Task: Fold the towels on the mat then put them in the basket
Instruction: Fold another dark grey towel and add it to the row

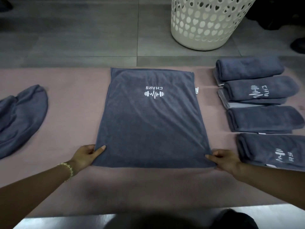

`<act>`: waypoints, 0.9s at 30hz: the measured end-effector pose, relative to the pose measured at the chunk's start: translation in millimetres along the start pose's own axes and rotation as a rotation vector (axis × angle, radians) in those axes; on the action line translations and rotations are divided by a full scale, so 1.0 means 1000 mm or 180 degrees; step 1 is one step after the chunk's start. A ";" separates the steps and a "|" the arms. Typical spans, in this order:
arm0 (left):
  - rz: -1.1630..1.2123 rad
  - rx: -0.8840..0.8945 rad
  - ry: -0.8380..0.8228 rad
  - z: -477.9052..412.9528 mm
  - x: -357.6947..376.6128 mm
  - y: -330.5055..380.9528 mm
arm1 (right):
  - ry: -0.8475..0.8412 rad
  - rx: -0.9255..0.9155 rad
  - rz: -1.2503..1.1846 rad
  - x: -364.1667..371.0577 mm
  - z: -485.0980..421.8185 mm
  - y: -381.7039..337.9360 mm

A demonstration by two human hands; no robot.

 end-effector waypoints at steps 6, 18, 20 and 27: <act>-0.0042 -0.0029 -0.0136 -0.002 0.000 -0.010 | -0.0027 0.0032 -0.0481 -0.011 -0.002 0.004; 0.2127 -0.0870 -0.0748 -0.039 -0.033 0.083 | -0.0535 -0.0312 -0.1546 -0.029 -0.025 -0.130; 0.2520 -0.0366 -0.0412 -0.055 -0.042 0.124 | -0.0419 -0.0576 -0.2091 -0.038 -0.038 -0.167; 0.0633 0.0066 0.0487 -0.106 -0.030 0.111 | 0.0196 -0.0854 -0.0498 -0.028 -0.091 -0.163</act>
Point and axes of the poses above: each hand's wrist, its own z-axis away from the middle knuckle, its own x-axis out of the palm, y = z × x, the point moved 6 cm from there along -z, towards the middle knuckle, and after that the axes turned 1 degree about y, right-handed, at the moved point
